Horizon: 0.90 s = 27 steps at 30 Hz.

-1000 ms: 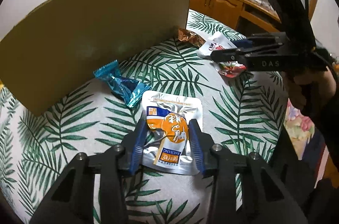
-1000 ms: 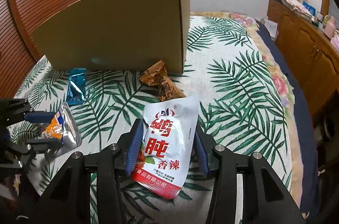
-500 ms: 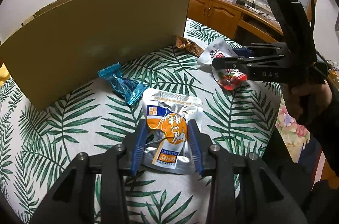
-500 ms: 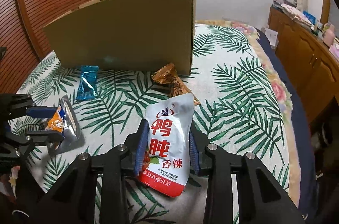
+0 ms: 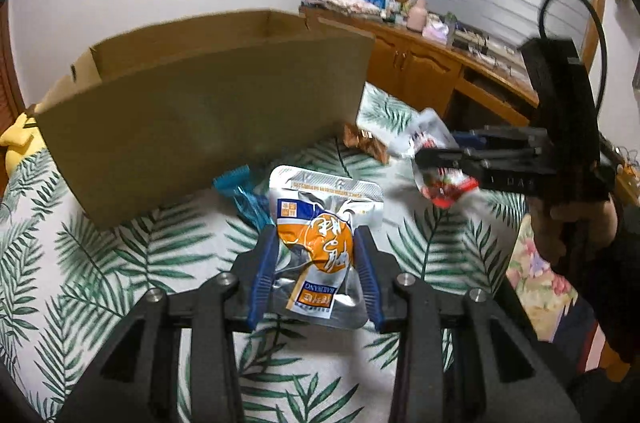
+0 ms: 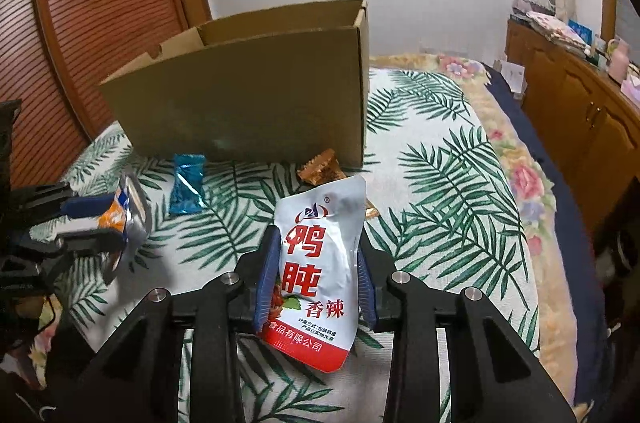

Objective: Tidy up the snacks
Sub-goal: 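Lift both pouches and carry them over the box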

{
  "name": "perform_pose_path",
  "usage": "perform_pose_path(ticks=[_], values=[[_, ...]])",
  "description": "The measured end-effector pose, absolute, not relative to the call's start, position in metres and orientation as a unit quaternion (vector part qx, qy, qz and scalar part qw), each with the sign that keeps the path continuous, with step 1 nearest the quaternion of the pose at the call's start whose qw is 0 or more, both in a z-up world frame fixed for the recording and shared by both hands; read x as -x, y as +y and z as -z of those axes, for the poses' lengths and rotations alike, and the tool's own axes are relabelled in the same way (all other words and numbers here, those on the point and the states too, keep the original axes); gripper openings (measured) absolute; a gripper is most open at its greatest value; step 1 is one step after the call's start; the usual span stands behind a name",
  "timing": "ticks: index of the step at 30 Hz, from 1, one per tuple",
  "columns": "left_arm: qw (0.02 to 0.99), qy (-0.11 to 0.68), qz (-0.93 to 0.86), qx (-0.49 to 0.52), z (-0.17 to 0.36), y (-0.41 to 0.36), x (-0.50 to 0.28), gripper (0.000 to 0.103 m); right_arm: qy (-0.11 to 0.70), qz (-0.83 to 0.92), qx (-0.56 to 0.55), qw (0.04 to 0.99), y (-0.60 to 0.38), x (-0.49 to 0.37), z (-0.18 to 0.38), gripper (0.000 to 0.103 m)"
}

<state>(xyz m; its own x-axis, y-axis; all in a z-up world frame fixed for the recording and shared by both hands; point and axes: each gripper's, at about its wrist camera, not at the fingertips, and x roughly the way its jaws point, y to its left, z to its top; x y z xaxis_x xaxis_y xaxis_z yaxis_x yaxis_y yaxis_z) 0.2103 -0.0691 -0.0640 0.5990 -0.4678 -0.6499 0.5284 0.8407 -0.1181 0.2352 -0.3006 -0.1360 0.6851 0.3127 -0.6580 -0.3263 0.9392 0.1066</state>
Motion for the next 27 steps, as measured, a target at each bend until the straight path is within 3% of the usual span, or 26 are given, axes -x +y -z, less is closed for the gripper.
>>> perform_pose_path(ticks=[27], values=[[0.939,0.260,0.225,0.015,0.000,-0.016,-0.247,0.037,0.286,-0.215,0.009,0.934,-0.271,-0.241,0.070,0.035]])
